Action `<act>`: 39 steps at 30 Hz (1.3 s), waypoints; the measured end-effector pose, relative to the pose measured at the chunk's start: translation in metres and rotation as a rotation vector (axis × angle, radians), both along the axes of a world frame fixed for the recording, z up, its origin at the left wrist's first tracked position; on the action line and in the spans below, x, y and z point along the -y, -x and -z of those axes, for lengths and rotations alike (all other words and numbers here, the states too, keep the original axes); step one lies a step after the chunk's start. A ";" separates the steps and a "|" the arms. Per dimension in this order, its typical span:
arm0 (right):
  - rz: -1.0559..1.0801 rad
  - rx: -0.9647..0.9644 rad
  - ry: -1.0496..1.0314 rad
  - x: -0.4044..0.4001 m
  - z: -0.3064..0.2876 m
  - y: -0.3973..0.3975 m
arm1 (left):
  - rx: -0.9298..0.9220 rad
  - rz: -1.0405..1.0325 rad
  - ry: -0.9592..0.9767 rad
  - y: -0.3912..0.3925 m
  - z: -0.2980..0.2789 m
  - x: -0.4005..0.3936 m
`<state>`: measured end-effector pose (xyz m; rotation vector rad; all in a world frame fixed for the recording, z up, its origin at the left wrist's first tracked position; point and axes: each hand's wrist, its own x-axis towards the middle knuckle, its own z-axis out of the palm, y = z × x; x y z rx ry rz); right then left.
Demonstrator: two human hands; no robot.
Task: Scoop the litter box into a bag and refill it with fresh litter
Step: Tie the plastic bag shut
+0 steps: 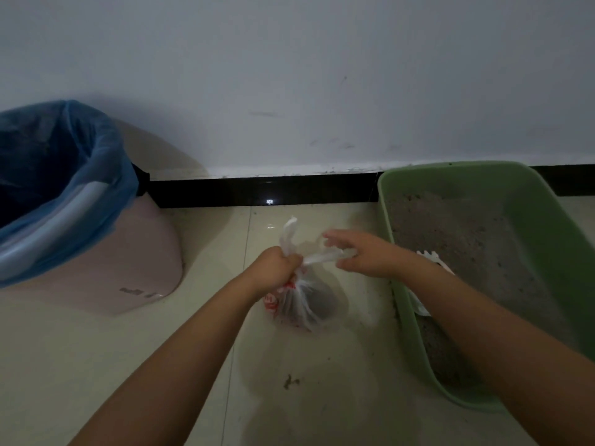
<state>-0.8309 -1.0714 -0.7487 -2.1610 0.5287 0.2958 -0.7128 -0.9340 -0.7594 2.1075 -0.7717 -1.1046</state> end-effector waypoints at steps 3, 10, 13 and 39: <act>-0.147 -0.107 0.210 -0.015 0.006 -0.006 | -0.026 0.038 0.000 -0.001 -0.006 -0.006; -0.162 -0.149 0.248 -0.010 -0.038 -0.003 | -0.152 0.104 -0.002 -0.009 -0.019 -0.021; -0.230 -0.132 0.216 -0.013 -0.061 0.001 | -0.333 0.009 0.088 -0.012 -0.014 -0.027; -0.173 0.141 0.332 -0.042 0.017 -0.003 | 0.268 -0.252 0.322 0.012 0.011 -0.018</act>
